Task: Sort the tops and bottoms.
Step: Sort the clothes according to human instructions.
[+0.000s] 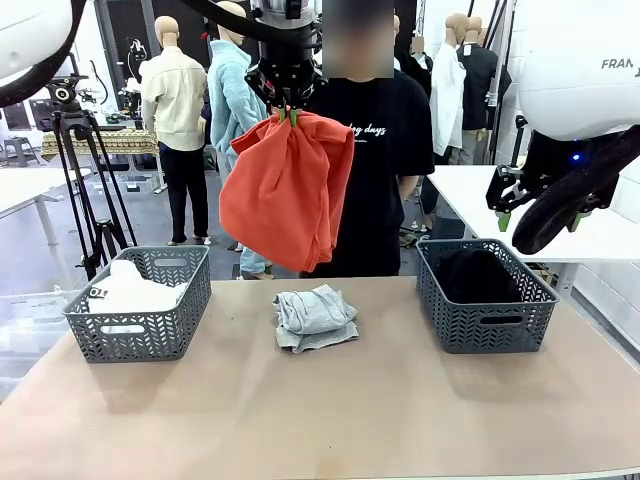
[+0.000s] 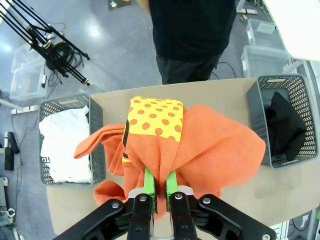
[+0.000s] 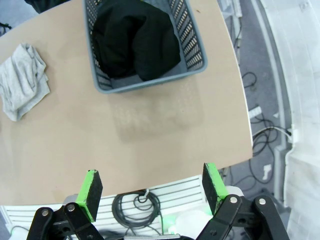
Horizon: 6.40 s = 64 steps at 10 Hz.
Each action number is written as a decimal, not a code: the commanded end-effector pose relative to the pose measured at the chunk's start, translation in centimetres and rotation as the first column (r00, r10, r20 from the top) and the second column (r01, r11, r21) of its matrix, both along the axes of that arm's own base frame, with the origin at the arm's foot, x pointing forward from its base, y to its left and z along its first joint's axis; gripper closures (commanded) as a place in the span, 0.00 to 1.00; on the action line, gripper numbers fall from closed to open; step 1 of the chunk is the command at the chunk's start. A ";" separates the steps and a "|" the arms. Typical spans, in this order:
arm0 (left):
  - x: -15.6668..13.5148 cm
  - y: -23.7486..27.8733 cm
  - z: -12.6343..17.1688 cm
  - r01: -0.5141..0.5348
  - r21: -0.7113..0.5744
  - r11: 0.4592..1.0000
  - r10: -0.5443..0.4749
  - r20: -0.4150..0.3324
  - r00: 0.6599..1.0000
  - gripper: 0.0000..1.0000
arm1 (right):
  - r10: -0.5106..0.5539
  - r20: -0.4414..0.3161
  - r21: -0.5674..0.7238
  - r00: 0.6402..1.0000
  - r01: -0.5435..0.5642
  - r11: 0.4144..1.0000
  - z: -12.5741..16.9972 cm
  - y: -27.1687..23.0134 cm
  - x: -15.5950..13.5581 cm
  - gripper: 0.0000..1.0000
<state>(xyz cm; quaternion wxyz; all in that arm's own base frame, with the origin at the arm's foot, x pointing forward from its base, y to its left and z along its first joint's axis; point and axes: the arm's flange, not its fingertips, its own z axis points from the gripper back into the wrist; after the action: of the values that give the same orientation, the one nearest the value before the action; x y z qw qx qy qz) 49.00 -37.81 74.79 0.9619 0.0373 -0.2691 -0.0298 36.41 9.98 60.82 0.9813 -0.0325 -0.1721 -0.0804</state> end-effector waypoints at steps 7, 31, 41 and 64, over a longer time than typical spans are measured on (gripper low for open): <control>-0.1 0.2 0.4 -0.004 0.006 1.000 0.004 0.016 1.000 1.00 | -0.002 -0.006 -0.017 1.000 0.002 1.000 0.2 0.0 0.1 0.00; -0.3 11.0 3.6 0.019 -0.056 0.998 -0.018 0.008 1.000 1.00 | -0.002 -0.006 -0.017 1.000 0.002 1.000 0.2 0.0 0.1 0.00; 3.1 20.9 4.5 -0.232 -0.003 0.973 0.231 0.095 0.968 1.00 | -0.002 -0.006 -0.017 1.000 0.002 1.000 0.2 0.0 0.1 0.00; 12.2 38.4 -16.4 -0.332 -0.052 0.942 0.310 -0.247 0.918 1.00 | -0.002 -0.006 -0.017 1.000 0.002 1.000 0.2 0.0 0.1 0.00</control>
<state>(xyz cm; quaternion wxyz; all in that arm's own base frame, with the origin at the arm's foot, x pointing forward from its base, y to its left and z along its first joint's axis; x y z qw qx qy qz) 61.09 0.38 57.81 0.9800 0.0300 -0.1362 0.1418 36.41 9.94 60.83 0.9813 -0.0324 -0.1718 -0.0808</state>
